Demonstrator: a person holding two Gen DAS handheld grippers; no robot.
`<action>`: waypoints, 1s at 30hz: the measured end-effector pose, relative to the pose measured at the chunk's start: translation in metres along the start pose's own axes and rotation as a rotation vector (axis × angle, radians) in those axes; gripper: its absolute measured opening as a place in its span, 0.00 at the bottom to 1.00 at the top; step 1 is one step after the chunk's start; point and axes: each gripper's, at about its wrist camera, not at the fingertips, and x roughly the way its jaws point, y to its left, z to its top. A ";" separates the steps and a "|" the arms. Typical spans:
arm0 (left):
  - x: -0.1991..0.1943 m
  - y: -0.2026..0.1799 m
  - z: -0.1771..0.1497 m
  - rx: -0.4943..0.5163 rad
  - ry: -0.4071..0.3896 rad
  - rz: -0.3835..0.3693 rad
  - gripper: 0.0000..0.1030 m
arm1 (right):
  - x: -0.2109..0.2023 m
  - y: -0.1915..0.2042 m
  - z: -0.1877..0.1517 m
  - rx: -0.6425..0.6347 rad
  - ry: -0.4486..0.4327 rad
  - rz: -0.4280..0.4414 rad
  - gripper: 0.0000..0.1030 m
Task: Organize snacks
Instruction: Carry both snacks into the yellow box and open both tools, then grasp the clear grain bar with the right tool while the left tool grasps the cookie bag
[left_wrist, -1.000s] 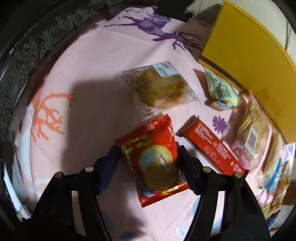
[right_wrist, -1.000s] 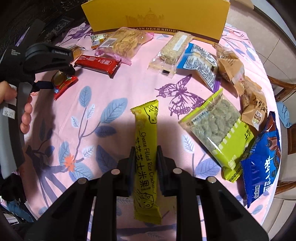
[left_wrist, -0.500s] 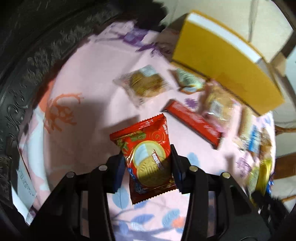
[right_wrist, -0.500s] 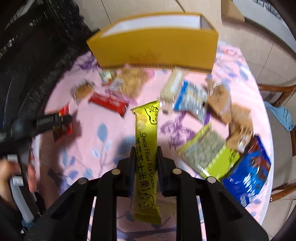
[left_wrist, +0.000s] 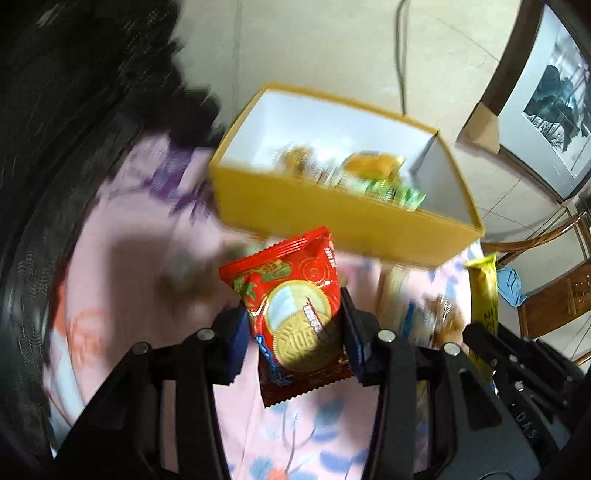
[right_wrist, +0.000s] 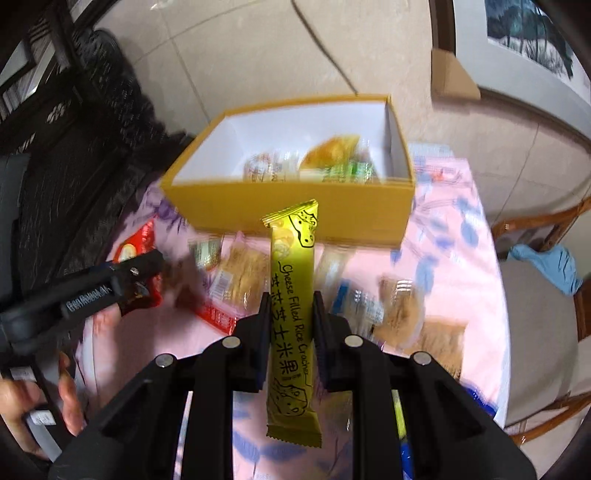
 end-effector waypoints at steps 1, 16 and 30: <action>0.002 -0.007 0.014 0.010 -0.011 0.005 0.43 | -0.001 -0.002 0.015 0.004 -0.016 -0.003 0.21; 0.037 -0.023 0.131 0.060 -0.009 0.032 0.43 | 0.028 -0.004 0.131 -0.003 -0.054 -0.028 0.21; 0.055 -0.019 0.162 0.054 -0.057 0.093 0.97 | 0.050 -0.004 0.167 0.038 -0.090 -0.043 0.66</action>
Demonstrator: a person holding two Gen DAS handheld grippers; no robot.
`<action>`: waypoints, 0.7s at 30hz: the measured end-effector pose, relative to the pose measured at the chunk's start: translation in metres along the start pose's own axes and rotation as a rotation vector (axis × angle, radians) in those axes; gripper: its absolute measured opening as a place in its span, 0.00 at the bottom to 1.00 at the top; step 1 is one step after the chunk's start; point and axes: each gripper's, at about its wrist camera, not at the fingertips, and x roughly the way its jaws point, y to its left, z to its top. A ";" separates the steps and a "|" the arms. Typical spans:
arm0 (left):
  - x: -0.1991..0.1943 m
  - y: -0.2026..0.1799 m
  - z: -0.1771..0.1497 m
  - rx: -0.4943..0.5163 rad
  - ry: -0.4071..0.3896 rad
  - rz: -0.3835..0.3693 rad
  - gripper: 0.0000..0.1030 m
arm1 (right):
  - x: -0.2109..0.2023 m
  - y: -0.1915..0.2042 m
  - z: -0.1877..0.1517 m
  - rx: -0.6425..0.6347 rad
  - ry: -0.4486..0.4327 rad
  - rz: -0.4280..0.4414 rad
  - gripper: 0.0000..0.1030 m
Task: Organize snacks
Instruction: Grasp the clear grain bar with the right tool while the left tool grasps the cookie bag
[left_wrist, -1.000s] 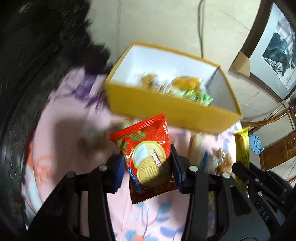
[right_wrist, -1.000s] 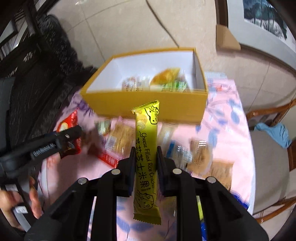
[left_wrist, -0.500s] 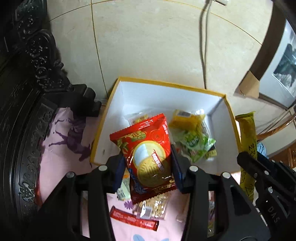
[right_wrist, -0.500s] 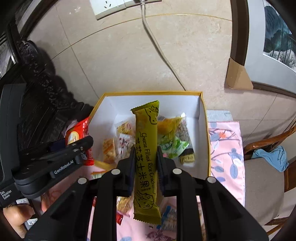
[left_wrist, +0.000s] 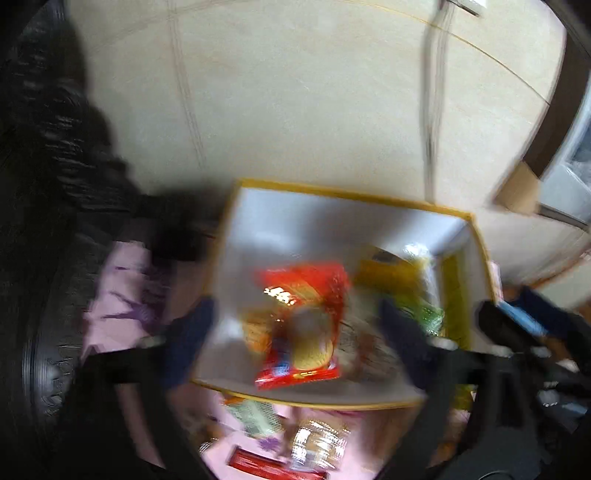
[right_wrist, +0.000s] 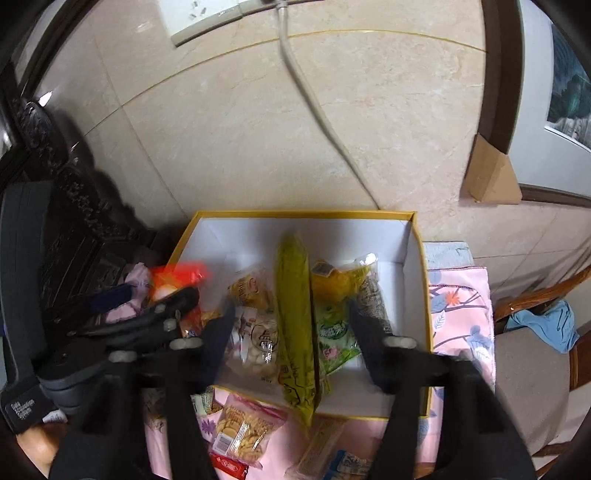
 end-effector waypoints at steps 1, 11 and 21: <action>-0.004 0.003 0.000 -0.008 -0.017 -0.011 0.97 | -0.003 -0.002 0.000 0.002 -0.004 0.005 0.67; -0.039 0.030 -0.063 -0.013 -0.008 0.025 0.97 | -0.024 -0.015 -0.073 -0.057 0.099 -0.005 0.79; -0.048 0.076 -0.200 -0.093 0.171 0.030 0.97 | 0.047 -0.003 -0.171 -0.053 0.242 -0.049 0.79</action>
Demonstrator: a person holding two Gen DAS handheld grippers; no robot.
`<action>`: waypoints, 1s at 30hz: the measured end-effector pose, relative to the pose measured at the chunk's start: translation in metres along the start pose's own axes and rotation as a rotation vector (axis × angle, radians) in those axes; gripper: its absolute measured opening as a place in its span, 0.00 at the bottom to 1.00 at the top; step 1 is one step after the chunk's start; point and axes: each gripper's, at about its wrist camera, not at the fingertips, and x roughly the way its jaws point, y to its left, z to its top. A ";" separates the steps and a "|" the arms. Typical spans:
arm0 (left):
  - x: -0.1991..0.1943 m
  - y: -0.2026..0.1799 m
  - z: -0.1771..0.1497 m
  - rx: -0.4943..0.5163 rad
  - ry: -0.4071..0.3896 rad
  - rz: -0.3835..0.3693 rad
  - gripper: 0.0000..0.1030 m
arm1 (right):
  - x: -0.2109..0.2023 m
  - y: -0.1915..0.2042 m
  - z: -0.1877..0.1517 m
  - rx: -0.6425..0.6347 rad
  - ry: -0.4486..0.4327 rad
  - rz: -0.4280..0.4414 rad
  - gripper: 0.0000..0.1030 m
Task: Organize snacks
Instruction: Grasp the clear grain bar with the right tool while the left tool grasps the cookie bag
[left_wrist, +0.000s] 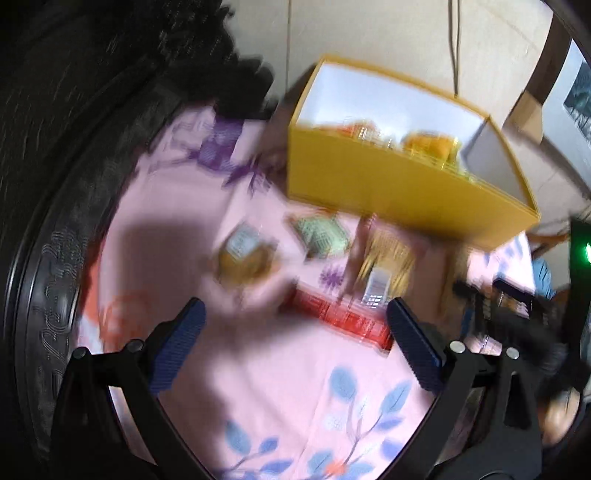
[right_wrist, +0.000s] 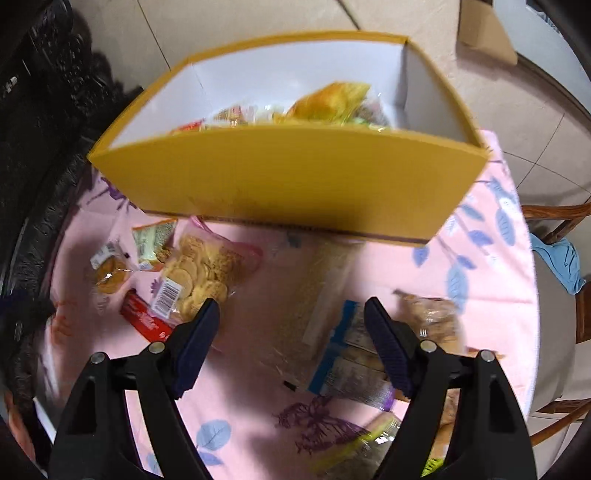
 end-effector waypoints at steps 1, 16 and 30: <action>0.000 0.005 -0.007 -0.006 0.012 0.000 0.97 | 0.007 0.002 0.000 0.000 0.000 -0.018 0.79; 0.000 0.039 -0.031 -0.077 0.067 0.000 0.97 | 0.066 0.009 -0.012 -0.081 0.005 -0.119 0.99; 0.053 -0.042 0.010 0.051 0.075 -0.070 0.97 | 0.030 -0.007 -0.047 -0.049 0.030 -0.029 0.29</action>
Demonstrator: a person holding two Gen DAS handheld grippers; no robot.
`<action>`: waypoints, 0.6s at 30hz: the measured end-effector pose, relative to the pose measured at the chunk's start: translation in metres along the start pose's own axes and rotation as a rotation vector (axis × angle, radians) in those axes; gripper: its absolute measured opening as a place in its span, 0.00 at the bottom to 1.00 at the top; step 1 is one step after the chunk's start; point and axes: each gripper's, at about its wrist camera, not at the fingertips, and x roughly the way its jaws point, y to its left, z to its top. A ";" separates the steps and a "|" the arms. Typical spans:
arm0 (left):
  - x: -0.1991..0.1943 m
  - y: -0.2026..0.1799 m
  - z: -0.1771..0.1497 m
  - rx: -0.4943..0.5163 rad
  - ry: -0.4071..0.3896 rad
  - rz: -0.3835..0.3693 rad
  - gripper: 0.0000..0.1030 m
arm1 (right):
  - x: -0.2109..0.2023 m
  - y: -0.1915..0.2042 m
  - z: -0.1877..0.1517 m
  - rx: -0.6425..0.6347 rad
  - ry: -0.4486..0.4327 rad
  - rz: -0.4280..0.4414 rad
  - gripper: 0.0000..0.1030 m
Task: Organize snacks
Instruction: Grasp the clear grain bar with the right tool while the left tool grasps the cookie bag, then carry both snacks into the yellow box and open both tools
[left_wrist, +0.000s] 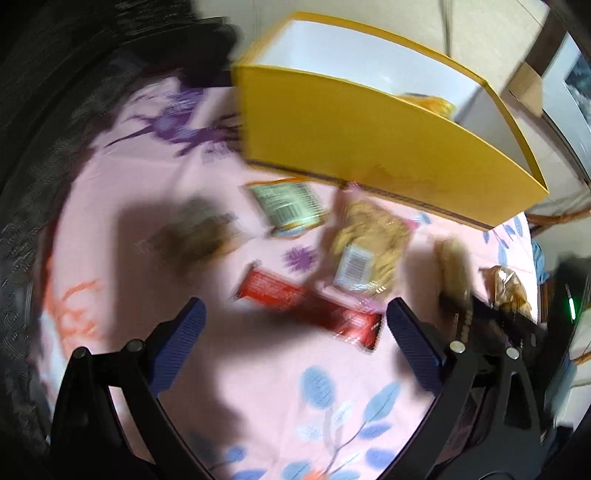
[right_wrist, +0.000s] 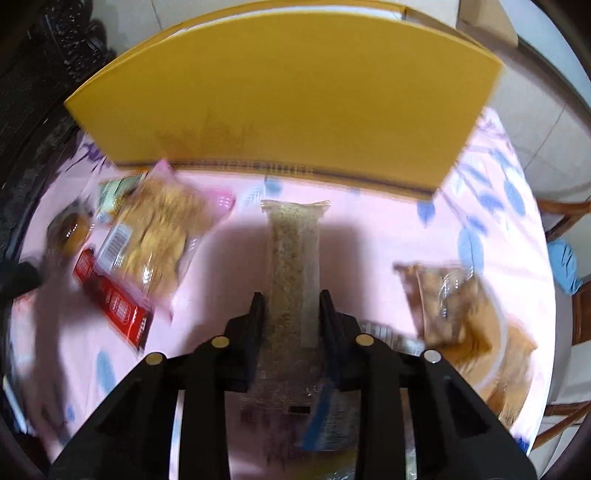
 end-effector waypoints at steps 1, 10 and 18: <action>0.008 -0.011 0.004 0.034 -0.001 0.001 0.97 | -0.003 0.000 -0.006 0.000 0.008 0.006 0.29; 0.076 -0.057 0.027 0.178 0.080 0.078 0.95 | -0.022 -0.005 -0.042 0.051 0.055 0.068 0.29; 0.081 -0.065 0.026 0.182 0.054 0.033 0.46 | -0.031 -0.012 -0.043 0.051 0.040 0.056 0.29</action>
